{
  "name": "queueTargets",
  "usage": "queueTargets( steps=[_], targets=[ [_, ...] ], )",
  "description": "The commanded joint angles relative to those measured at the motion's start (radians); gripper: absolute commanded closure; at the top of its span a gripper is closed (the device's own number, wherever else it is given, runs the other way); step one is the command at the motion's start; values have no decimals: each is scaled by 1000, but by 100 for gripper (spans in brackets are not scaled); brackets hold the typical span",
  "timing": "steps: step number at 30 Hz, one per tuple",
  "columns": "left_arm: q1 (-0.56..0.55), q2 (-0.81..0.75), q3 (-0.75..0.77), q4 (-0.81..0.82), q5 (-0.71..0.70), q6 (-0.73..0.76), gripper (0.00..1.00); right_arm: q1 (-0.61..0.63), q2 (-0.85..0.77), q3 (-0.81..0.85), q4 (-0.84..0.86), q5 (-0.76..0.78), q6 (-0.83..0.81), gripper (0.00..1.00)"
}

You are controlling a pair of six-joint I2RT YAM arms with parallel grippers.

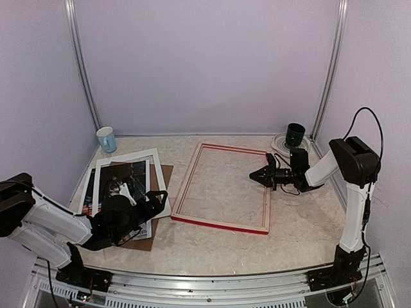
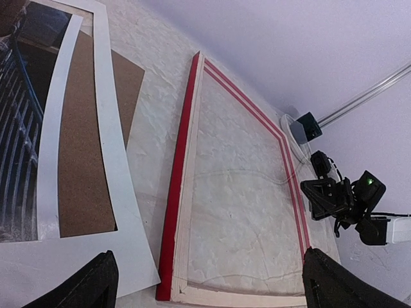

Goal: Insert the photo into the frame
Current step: Place the glass panel at the frame body.

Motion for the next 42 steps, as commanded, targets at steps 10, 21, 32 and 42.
queueTargets(
  steps=[10,21,32,42],
  targets=[
    [-4,15,33,14,11,8,1,-14,-65,0,-122,-9,-87,96],
    [-4,15,30,12,14,6,1,-19,-32,60,-191,-53,-128,97],
    [-3,23,25,21,13,0,1,-27,-12,111,-303,-115,-211,97],
    [-5,31,19,34,15,-5,1,-27,-8,121,-351,-109,-250,96]
  ],
)
